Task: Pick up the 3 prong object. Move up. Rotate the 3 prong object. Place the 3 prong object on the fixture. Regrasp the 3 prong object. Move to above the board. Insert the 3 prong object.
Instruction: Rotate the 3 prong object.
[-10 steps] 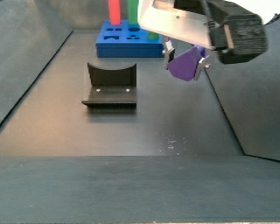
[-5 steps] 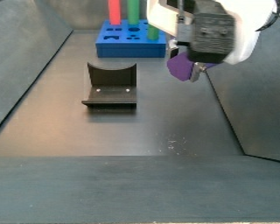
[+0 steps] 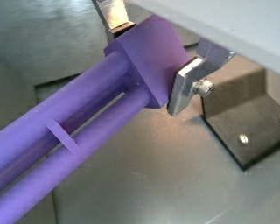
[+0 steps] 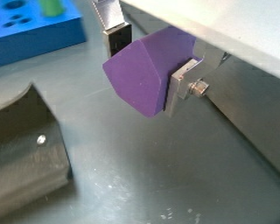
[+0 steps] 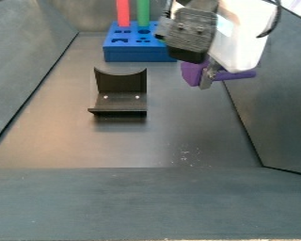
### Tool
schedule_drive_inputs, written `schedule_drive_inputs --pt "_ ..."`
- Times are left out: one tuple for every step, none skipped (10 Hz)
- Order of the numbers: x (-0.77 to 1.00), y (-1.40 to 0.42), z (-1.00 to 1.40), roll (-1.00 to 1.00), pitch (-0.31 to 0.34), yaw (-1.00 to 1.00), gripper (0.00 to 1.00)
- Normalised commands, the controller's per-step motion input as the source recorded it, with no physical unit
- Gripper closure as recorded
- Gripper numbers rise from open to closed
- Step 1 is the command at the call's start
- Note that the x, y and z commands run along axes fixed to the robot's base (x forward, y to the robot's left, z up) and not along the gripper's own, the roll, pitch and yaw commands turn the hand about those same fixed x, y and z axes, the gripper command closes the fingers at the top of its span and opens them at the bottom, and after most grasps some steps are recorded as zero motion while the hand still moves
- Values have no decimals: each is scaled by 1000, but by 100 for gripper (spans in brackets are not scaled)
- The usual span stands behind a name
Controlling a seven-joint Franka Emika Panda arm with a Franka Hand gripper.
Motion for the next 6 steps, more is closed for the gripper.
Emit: schedule_drive_inputs --pt "8 18 4 0 -2 -1000 100" --pt "8 18 4 0 -2 -1000 100" --pt "8 18 4 0 -2 -1000 100" --pt "8 18 4 0 -2 -1000 100" --pt "8 18 4 0 -2 -1000 100" --pt "8 18 3 -1 -2 -1000 100"
